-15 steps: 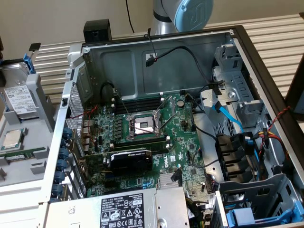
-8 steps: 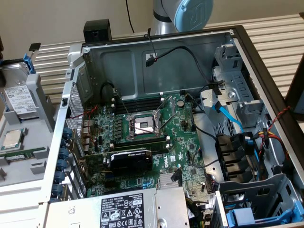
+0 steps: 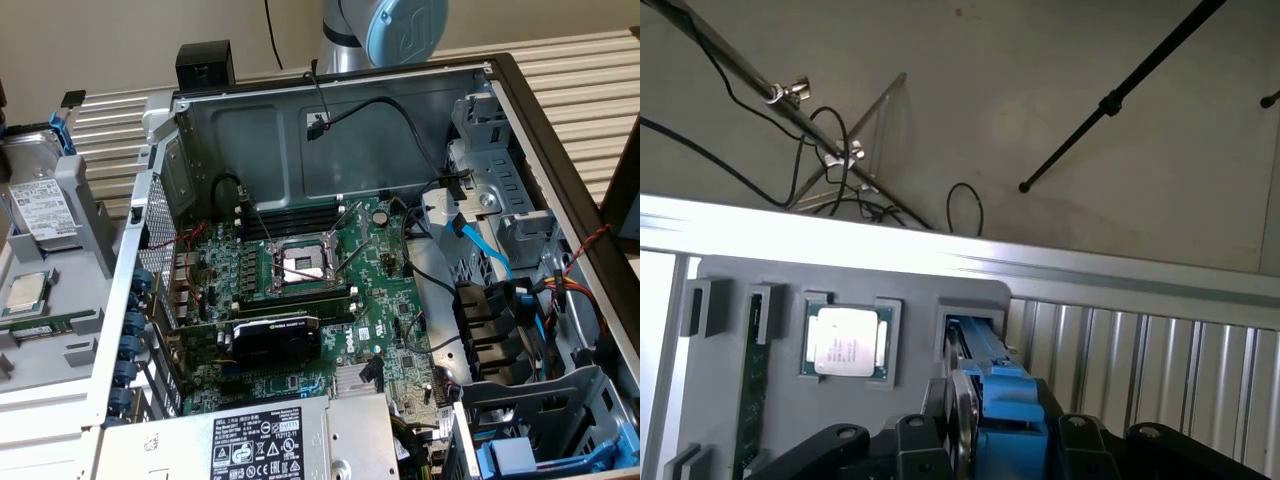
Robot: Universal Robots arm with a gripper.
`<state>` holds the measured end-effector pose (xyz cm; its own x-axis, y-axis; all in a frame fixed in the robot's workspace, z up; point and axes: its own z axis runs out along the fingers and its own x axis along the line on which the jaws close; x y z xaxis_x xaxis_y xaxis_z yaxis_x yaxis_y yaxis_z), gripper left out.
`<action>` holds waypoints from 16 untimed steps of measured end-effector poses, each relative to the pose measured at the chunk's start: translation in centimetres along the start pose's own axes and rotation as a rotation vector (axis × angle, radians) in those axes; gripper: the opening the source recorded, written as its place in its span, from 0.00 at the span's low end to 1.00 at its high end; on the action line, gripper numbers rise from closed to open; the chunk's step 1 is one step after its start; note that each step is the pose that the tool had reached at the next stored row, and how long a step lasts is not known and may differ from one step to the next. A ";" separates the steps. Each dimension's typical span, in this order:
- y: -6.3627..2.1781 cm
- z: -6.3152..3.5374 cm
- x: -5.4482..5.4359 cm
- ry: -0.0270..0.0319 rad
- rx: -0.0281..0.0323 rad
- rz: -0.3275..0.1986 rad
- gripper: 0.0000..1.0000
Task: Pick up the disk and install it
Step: 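Pick up the disk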
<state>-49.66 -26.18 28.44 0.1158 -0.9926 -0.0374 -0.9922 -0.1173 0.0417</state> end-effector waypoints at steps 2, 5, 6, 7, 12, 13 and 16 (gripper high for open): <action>0.00 0.01 0.0 0.0015 0.0014 0.000 0.44; 0.01 0.00 0.0 0.0050 0.0024 0.000 0.44; 0.01 -0.01 0.0 0.0058 0.0023 0.000 0.44; 0.01 0.00 0.0 0.0067 0.0024 0.000 0.44; 0.00 0.01 0.0 0.0085 0.0027 0.000 0.44; 0.00 0.02 0.0 0.0088 0.0026 0.000 0.44; 0.00 0.04 0.0 0.0090 0.0027 0.000 0.44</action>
<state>-49.66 -26.16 28.41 0.1165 -0.9928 -0.0284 -0.9923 -0.1176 0.0390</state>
